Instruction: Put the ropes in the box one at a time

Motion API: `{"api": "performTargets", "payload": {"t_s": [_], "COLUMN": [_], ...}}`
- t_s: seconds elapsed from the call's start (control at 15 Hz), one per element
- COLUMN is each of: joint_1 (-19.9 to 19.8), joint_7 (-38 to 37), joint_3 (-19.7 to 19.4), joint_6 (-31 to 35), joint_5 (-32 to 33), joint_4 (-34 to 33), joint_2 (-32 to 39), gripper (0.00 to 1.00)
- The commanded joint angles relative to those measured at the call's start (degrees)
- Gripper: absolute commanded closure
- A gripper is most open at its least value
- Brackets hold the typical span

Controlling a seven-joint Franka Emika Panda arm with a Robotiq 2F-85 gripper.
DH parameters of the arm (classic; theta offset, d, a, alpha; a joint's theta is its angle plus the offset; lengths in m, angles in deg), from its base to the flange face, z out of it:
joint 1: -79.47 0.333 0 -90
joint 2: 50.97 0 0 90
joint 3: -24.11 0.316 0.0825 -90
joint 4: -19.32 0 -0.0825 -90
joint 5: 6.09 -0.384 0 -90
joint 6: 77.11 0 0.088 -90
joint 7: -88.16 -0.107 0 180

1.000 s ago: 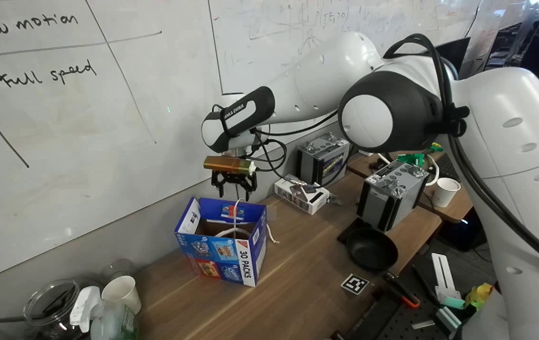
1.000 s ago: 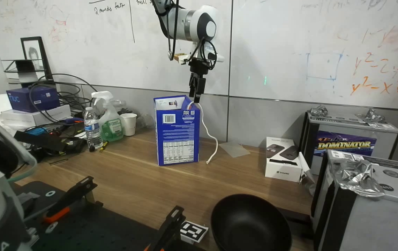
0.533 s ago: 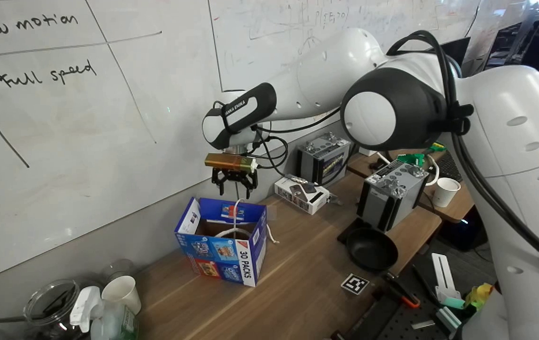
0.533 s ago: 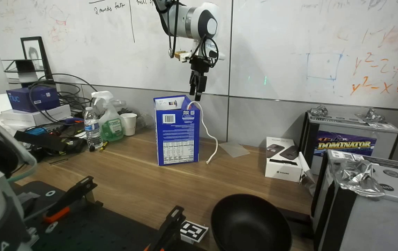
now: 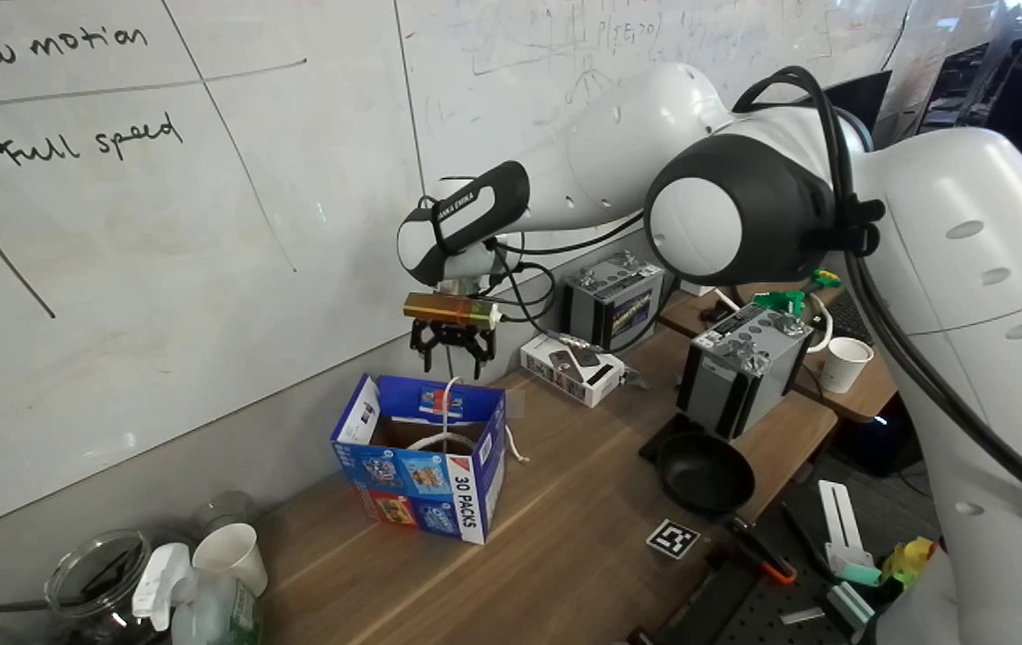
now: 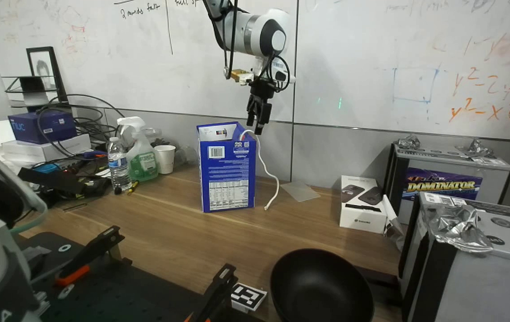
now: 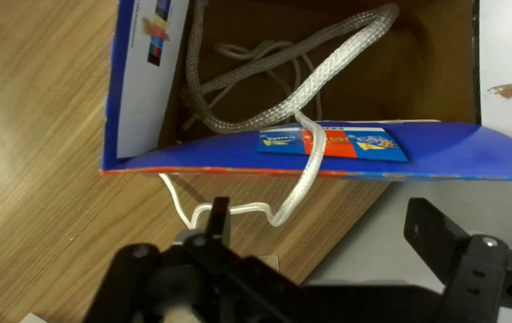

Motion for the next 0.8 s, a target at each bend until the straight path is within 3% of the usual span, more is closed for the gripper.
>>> {"api": "performTargets", "payload": {"t_s": [0.0,0.73], "joint_1": [-0.53,-0.39], "joint_7": [2.78,3.51], "joint_3": [0.55,0.9], "joint_6": [1.71,2.41], "joint_5": [-2.22,-4.82], "joint_4": [0.15,-0.64], "joint_2": [-0.09,1.4], "gripper": [0.0,0.0]}}
